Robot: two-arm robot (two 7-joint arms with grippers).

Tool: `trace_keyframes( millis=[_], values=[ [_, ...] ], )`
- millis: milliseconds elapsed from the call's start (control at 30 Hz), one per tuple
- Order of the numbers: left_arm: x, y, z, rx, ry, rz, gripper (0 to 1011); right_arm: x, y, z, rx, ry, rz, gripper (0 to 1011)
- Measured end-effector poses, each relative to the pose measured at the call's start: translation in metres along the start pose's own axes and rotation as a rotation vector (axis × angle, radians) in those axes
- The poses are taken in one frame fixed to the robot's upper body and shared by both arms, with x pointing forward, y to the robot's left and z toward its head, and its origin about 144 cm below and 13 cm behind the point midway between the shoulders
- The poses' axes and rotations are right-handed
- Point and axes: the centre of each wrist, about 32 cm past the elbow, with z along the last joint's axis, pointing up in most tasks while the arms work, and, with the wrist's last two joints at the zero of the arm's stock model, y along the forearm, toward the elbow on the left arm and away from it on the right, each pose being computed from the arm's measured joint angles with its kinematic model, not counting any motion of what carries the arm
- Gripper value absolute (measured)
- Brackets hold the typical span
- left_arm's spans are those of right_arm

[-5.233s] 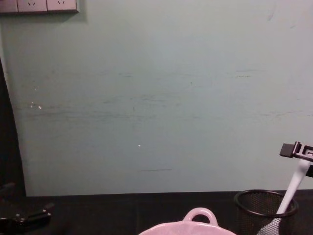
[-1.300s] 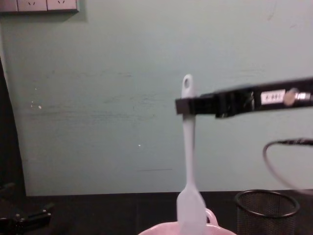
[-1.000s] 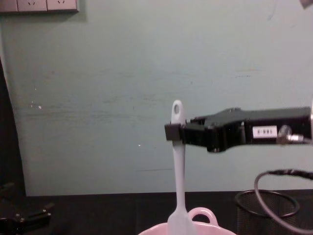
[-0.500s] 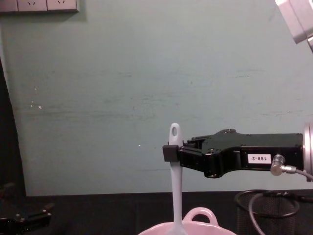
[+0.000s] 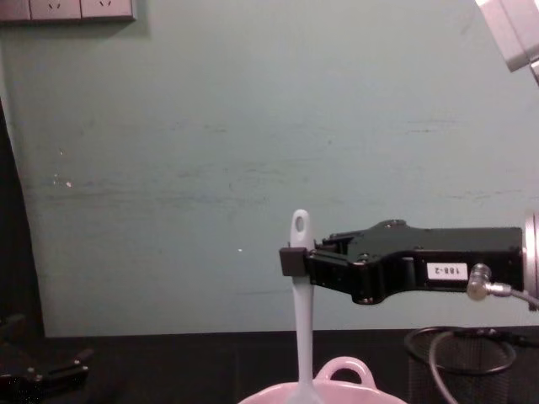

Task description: Use the one hand to pick up the spoon and stir the clear water in the bowl.

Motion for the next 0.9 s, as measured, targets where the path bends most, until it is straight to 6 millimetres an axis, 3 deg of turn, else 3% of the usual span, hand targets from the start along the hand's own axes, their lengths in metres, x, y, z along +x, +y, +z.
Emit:
trace_keyframes(
  millis=[433, 900],
  values=[
    [0.000, 0.000, 0.000, 0.000, 0.000, 0.000, 1005, -0.006, -0.012, -0.017, 0.030, -0.027, 0.010, 119],
    [0.000, 0.000, 0.000, 0.000, 0.000, 0.000, 1005, -0.015, 0.012, -0.023, 0.054, -0.049, 0.056, 119]
  ],
)
